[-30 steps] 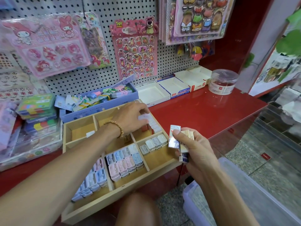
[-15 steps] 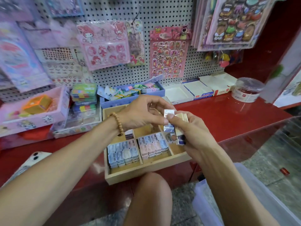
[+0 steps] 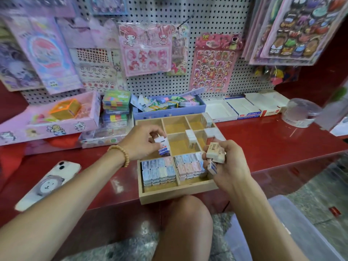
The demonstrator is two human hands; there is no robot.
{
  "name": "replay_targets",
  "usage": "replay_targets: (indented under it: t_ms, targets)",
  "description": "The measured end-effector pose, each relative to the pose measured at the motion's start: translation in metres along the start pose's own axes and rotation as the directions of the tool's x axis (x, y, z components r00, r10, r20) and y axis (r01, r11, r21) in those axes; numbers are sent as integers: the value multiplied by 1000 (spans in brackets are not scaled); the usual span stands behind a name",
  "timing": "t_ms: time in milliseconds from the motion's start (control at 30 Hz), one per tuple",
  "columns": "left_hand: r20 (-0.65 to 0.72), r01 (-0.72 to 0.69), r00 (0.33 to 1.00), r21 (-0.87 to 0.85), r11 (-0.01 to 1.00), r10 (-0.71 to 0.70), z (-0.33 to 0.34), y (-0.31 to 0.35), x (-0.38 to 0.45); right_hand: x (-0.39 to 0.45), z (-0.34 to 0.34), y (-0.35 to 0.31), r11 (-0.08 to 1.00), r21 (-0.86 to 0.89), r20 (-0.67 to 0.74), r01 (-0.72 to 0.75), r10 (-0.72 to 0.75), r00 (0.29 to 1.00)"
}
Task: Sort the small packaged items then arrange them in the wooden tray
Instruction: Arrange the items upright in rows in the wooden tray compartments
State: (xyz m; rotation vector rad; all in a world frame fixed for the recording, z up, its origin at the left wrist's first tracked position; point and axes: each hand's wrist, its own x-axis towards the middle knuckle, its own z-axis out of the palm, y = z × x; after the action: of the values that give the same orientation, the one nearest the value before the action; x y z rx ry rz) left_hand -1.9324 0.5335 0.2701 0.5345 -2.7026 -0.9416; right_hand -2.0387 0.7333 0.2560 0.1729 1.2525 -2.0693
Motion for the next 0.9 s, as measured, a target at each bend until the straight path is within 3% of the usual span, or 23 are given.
replay_targets:
  t_ms: [267, 567, 900]
  targets:
    - [43, -73, 997, 319, 945, 62, 23, -6, 12, -6, -8, 0, 985, -163, 14, 57, -56, 998]
    - [-7, -92, 995, 386, 918, 102, 28, -6, 12, -11, -15, 4, 974, -203, 67, 102, -90, 994]
    - [90, -93, 994, 391, 916, 62, 24, -3, 18, -17, -20, 1, 974, -194, 116, 119, -97, 988]
